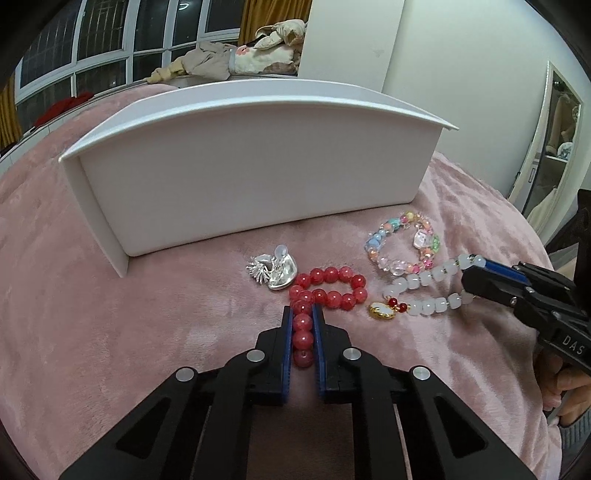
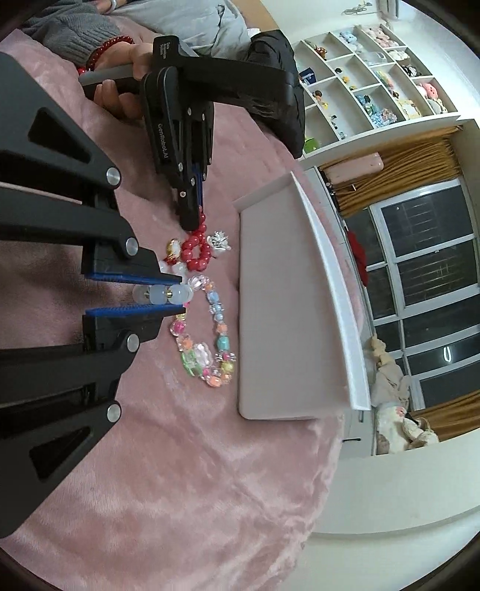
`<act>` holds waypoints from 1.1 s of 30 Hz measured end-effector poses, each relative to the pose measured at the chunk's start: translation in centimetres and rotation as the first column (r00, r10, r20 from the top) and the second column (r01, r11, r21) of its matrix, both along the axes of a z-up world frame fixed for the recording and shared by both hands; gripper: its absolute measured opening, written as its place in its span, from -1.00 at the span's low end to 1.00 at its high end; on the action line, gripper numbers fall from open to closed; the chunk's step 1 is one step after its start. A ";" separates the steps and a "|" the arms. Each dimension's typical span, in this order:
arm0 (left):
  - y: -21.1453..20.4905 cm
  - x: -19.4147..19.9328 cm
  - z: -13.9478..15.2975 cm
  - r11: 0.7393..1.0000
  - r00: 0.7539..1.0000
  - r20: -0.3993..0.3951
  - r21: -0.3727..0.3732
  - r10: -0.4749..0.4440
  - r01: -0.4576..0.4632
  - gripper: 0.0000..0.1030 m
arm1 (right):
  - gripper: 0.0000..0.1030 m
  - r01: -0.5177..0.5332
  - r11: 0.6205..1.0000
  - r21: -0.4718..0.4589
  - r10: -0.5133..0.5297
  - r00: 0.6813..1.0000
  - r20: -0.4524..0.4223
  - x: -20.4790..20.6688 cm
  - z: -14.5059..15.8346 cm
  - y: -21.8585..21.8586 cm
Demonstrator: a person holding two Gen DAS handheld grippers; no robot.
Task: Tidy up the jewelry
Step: 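Grasp the red bead bracelet with the left tool while the right tool grasps the white bead bracelet, then lift both bracelets and carry them over the white box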
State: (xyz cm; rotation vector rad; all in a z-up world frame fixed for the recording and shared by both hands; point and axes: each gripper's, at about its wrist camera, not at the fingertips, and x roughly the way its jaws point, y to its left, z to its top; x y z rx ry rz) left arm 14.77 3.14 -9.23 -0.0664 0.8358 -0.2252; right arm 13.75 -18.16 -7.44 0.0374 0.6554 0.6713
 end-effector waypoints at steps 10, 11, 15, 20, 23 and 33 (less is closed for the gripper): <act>-0.9 -1.1 2.5 1.000 0.999 0.038 -0.017 -0.024 0.024 -0.71 | -0.80 0.028 1.000 -0.003 -0.028 0.998 0.057 -1.6 2.7 -1.4; -1.0 -1.1 2.6 0.999 0.999 0.039 -0.016 -0.028 0.029 -0.71 | -0.80 0.030 1.000 -0.003 -0.029 0.998 0.062 -1.8 3.0 -1.5; -1.6 -1.5 3.6 0.999 0.998 0.045 -0.011 -0.042 0.043 -0.71 | -0.80 0.031 1.000 -0.003 -0.030 0.997 0.071 -2.5 3.9 -1.9; -1.4 -2.0 4.4 0.999 0.998 0.053 -0.015 -0.038 0.039 -0.71 | -0.80 0.032 0.999 -0.007 -0.031 0.994 0.102 -2.9 5.7 -2.3; -0.9 -2.3 5.6 0.999 0.997 0.068 -0.026 -0.037 0.039 -0.71 | -0.80 0.034 0.999 0.002 -0.034 0.992 0.118 -2.9 6.7 -2.6; -0.8 -1.7 9.0 1.000 0.994 0.110 -0.005 -0.022 0.023 -0.71 | -0.80 0.016 1.000 -0.016 -0.013 0.989 0.150 -1.2 9.0 -1.8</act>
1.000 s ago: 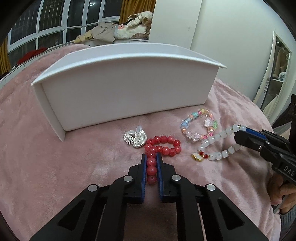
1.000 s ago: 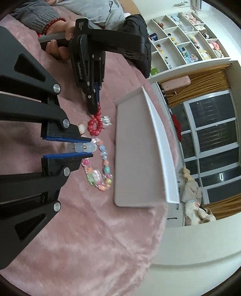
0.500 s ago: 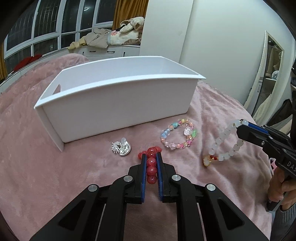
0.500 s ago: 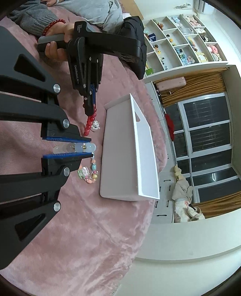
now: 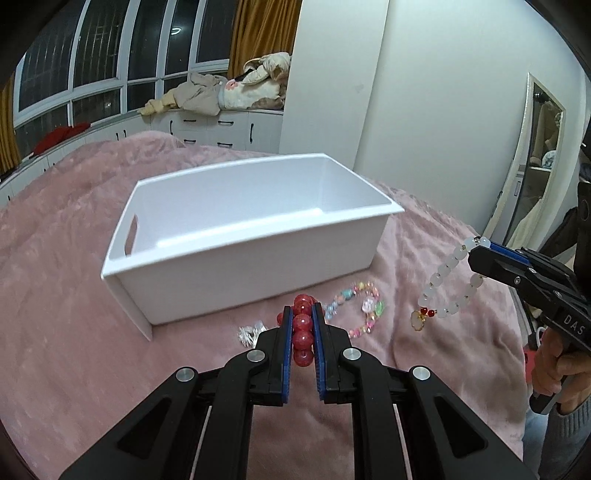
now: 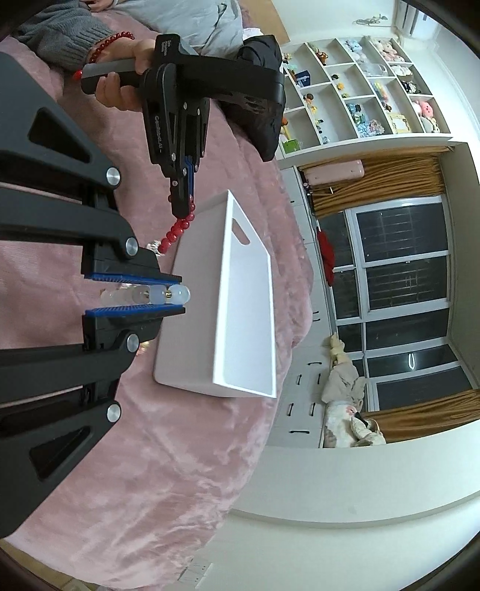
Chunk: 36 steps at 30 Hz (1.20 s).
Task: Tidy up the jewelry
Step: 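Lift both bracelets and carry them over the white box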
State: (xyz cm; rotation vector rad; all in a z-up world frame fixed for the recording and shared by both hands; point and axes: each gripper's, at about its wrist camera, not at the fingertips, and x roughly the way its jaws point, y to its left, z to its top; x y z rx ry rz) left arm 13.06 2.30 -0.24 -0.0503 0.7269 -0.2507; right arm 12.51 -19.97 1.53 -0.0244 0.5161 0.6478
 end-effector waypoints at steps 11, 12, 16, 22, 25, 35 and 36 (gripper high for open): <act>-0.2 2.3 3.4 1.000 0.999 0.053 0.020 0.008 -0.009 -0.71 | -0.80 -0.008 1.000 0.008 0.008 0.999 0.032 3.6 2.1 0.4; -0.2 2.6 3.8 1.000 0.998 0.059 0.020 0.013 -0.014 -0.71 | -0.80 -0.009 1.000 0.005 0.008 0.999 0.036 4.1 2.2 0.5; -0.1 3.9 5.4 0.999 0.996 0.090 0.026 0.018 -0.020 -0.71 | -0.80 -0.003 1.000 0.001 0.003 0.998 0.059 5.6 3.2 1.0; 1.1 6.1 7.4 0.999 0.993 0.114 0.005 0.035 -0.035 -0.71 | -0.80 0.004 1.000 -0.024 -0.001 0.996 0.092 7.9 4.7 2.6; 1.6 7.0 8.2 0.999 0.991 0.125 0.014 0.038 -0.040 -0.71 | -0.80 0.004 0.999 -0.033 0.000 0.995 0.098 9.2 5.0 3.6; 4.0 10.9 5.3 0.995 0.992 0.086 0.020 0.093 -0.095 -0.71 | -0.80 0.027 0.997 -0.072 -0.022 0.998 0.065 14.2 2.5 6.7; 4.4 11.5 4.5 0.994 0.992 0.072 0.014 0.104 -0.105 -0.71 | -0.80 0.029 0.996 -0.085 -0.024 0.998 0.056 14.9 1.8 7.0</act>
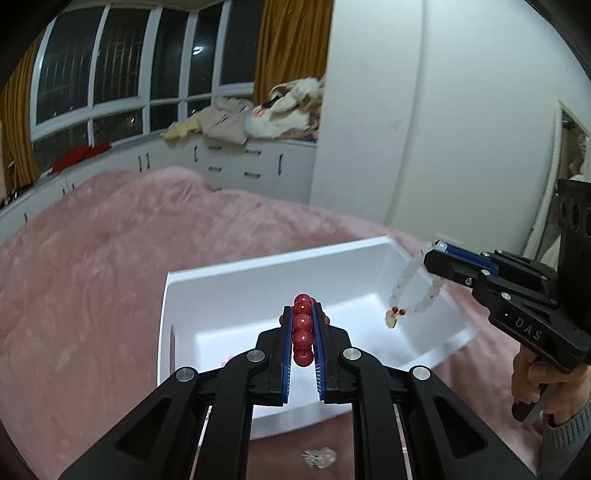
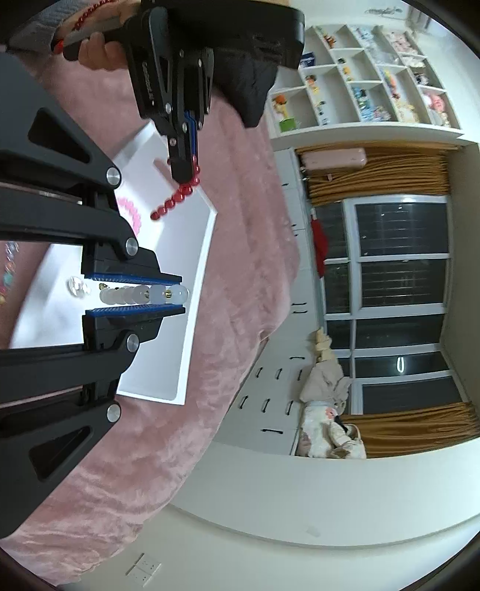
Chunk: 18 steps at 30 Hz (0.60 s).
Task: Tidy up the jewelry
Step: 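Lift both bracelets and carry them over the white box, then open both tools to drop the red and white bracelets into the box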
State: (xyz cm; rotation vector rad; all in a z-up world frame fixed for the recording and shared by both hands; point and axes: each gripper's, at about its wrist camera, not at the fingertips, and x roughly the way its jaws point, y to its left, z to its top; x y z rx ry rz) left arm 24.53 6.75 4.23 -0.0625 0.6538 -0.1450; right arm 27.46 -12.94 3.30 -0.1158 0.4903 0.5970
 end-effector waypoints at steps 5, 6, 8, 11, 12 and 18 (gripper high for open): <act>1.5 1.5 -3.0 0.999 0.998 -0.046 0.004 0.039 -0.039 -0.71 | -0.80 0.009 1.000 -0.028 -0.010 0.999 -0.046 1.5 -2.4 1.1; 1.9 1.9 -3.5 0.999 0.998 -0.055 -0.001 0.044 -0.044 -0.71 | -0.80 0.007 0.999 -0.037 -0.008 0.999 -0.053 1.6 -3.0 1.4; 2.2 2.3 -4.1 0.999 0.997 -0.063 0.000 0.051 -0.052 -0.71 | -0.80 0.002 0.999 -0.053 -0.005 0.998 -0.058 1.7 -3.7 1.9; 2.7 2.7 -4.9 0.998 0.995 -0.080 -0.003 0.063 -0.064 -0.71 | -0.80 0.000 0.998 -0.063 -0.004 0.998 -0.064 1.7 -4.4 2.4; 2.8 2.9 -5.1 0.998 0.994 -0.086 -0.004 0.069 -0.069 -0.71 | -0.80 0.001 0.998 -0.064 -0.005 0.998 -0.064 1.7 -4.5 2.4; 2.9 2.9 -5.9 0.998 0.992 -0.112 -0.014 0.066 -0.068 -0.71 | -0.80 0.010 0.998 -0.067 -0.015 0.997 -0.076 2.0 -4.8 2.3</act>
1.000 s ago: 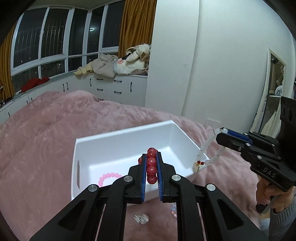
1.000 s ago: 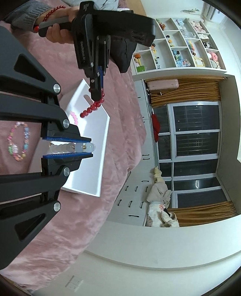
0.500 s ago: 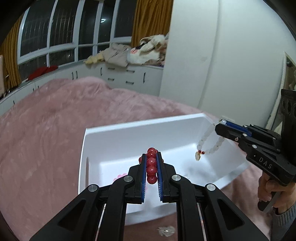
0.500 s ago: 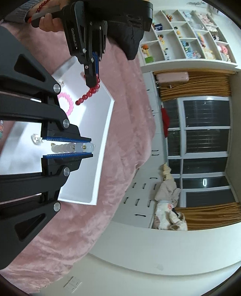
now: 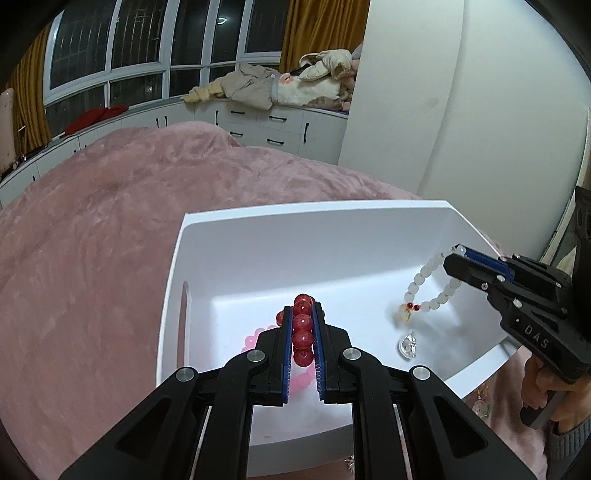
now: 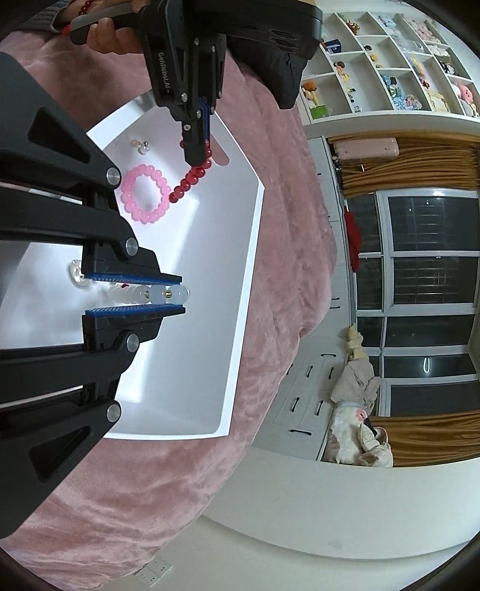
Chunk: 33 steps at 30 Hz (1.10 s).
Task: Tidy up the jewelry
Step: 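Open both tools to drop the red and white bracelets into the box, then grasp the silver flower charm with the left tool while the right tool grasps the pastel bracelet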
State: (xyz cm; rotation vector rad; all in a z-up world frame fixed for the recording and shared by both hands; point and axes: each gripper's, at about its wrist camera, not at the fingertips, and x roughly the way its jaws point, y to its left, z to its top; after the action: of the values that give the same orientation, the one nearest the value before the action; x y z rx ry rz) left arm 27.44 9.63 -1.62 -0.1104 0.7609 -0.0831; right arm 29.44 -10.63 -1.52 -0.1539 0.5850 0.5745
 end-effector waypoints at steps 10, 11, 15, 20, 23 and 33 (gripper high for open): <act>0.7 -0.7 -0.9 0.998 1.000 -0.014 -0.068 -0.005 0.004 -0.54 | -0.77 -0.009 1.000 0.024 0.010 1.000 -0.012 -0.1 0.0 0.4; 0.7 -0.9 -0.8 0.997 1.000 -0.010 -0.075 -0.004 0.004 -0.40 | -0.77 -0.005 1.000 0.029 0.005 1.000 -0.009 -0.3 0.2 0.3; 0.2 -2.4 0.5 0.998 0.999 0.049 -0.059 0.007 -0.004 0.30 | -0.05 0.010 0.997 0.070 -0.012 0.999 0.033 -1.9 1.8 -0.4; -0.7 -4.2 1.3 0.998 0.997 0.080 -0.063 -0.011 0.016 0.53 | 0.84 0.019 0.991 0.133 -0.033 0.994 0.106 -5.3 4.4 -2.2; -1.7 -5.6 1.6 0.998 0.997 0.079 -0.062 -0.026 0.031 0.60 | 0.90 0.017 0.987 0.157 -0.035 0.993 0.112 -7.0 5.4 -3.5; -5.5 -11.6 2.8 0.996 0.990 0.108 -0.009 -0.086 0.087 0.75 | 0.90 0.047 0.983 0.179 -0.069 0.991 0.119 -13.1 5.1 -7.3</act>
State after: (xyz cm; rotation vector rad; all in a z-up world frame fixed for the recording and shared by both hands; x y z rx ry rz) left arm 15.85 4.13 1.22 -0.0856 0.6572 -0.1757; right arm 16.34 -17.89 3.61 -0.0060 0.4139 0.5532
